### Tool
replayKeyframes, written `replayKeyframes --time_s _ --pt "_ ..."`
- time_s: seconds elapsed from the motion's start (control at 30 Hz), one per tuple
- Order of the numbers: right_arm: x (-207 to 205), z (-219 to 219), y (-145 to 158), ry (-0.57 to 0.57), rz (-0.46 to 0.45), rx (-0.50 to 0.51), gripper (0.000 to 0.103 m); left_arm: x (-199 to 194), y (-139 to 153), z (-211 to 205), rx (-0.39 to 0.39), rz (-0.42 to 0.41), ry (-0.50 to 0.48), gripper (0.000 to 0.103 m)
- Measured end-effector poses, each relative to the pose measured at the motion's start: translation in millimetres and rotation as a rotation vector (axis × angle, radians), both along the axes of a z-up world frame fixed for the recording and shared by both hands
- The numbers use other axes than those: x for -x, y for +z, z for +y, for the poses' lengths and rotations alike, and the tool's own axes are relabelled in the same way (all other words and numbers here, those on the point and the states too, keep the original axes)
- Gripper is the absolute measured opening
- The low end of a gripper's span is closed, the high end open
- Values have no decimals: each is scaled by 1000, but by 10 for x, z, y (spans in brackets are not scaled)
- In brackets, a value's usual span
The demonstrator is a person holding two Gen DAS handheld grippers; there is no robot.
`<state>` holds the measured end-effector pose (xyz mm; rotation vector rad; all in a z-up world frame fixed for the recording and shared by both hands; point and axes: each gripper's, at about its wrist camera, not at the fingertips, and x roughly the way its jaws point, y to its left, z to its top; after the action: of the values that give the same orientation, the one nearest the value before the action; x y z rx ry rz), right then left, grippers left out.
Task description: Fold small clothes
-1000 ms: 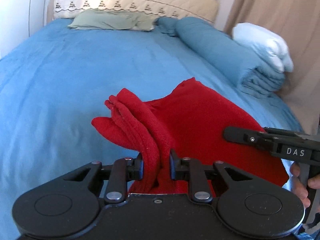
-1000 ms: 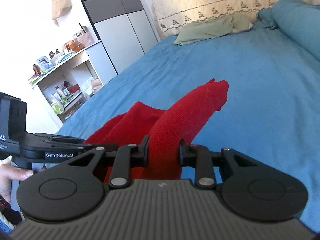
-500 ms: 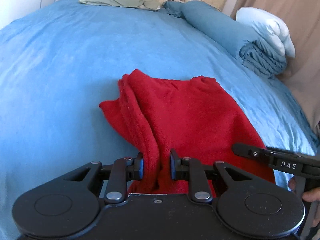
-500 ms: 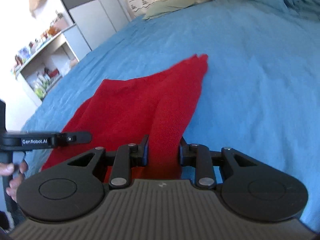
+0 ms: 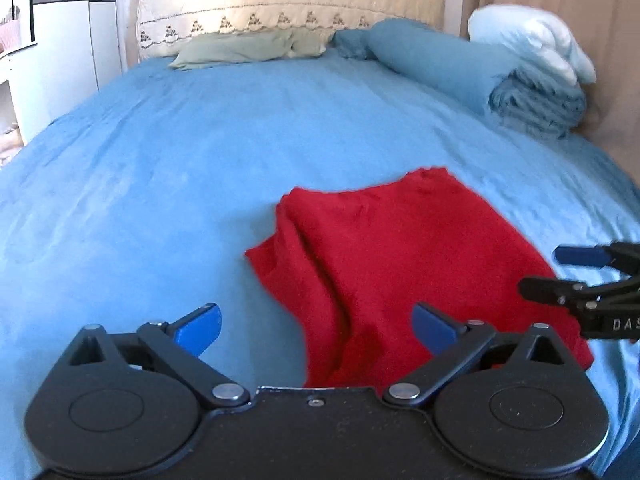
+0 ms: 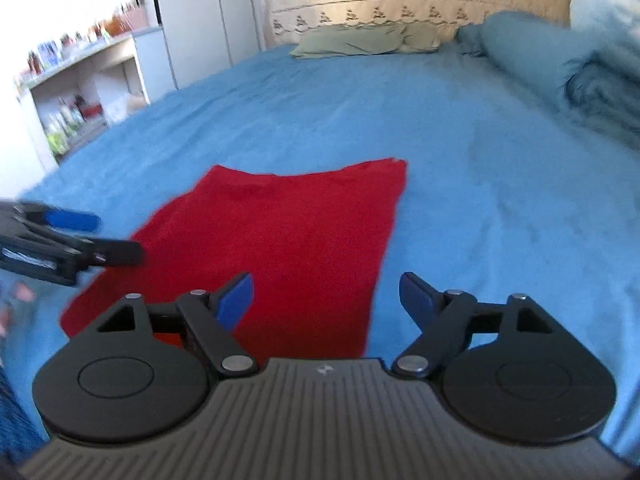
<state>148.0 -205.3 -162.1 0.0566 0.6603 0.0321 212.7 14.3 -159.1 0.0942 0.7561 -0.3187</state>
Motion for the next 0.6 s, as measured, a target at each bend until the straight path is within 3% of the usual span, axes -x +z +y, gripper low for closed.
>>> replayKeyframes --time_s 0.07,0.13,0.27,0.33,0.43,0.6 --pt "40 -7 -75 -40 21 47 96 2 -74 32 -24 21 25 103" --pt "55 -62 -175 -71 55 32 96 1 -176 70 -40 41 51 103" --pt "68 -133 -283 -92 69 -2 98 -35 -370 148 -3 112 82 103" --pt "74 -116 -234 -92 61 -4 97 -38 -330 170 17 121 104 102" --pt "176 -105 50 -88 5 4 97 57 -23 207 39 84 139 101" --pt "544 -40 858 -98 -79 8 102 459 823 238 84 -28 183 103"
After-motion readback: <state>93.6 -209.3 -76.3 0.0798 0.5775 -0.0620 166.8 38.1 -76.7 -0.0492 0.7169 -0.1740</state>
